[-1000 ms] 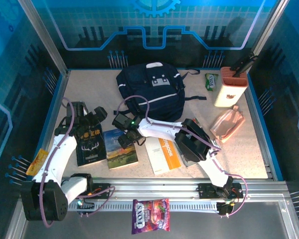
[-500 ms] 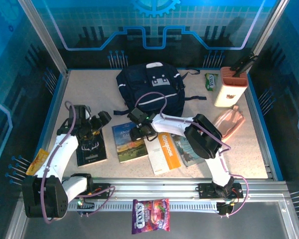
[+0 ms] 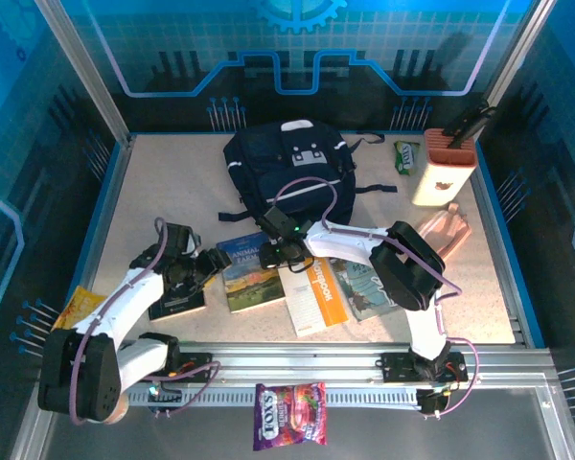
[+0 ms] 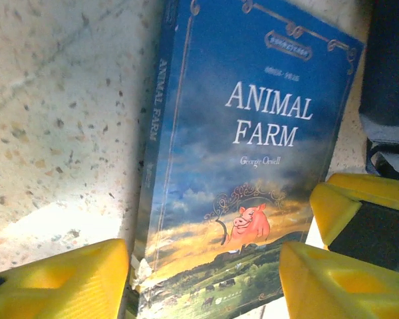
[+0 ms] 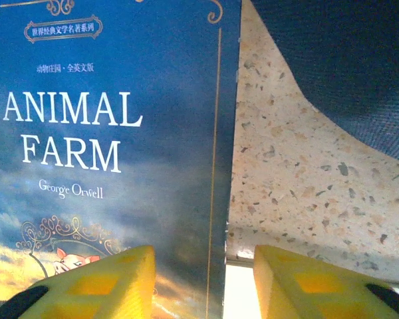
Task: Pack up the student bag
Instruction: Pick up the book at the center of the table.
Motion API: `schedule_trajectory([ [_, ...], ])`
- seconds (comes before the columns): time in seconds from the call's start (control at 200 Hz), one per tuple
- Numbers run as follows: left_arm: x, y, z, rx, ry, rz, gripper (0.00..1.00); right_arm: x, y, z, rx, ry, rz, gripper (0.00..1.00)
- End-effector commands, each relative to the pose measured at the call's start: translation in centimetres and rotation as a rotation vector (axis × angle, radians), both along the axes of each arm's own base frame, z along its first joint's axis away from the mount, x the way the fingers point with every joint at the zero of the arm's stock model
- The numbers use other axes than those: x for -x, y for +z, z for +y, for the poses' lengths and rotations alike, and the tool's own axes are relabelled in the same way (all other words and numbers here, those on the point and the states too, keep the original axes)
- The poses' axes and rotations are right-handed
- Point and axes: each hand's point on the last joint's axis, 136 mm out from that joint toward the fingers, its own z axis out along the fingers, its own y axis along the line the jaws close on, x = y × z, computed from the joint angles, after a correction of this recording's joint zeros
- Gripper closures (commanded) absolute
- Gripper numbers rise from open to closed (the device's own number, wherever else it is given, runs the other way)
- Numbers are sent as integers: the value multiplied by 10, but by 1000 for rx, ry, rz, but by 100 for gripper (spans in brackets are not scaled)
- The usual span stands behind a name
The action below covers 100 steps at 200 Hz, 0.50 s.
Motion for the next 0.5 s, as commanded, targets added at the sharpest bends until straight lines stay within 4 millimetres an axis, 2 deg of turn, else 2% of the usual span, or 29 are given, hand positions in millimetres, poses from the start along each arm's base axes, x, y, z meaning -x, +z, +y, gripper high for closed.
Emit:
schedule_trajectory([
  [0.0,5,-10,-6,20,-12,34,45,-1,-12,-1,11,-15,35,61],
  [0.23,6,-24,-6,-16,-49,69,51,2,-22,-3,27,-11,63,68],
  [0.495,1,-31,-16,17,-86,83,52,6,-32,-4,41,-11,91,71],
])
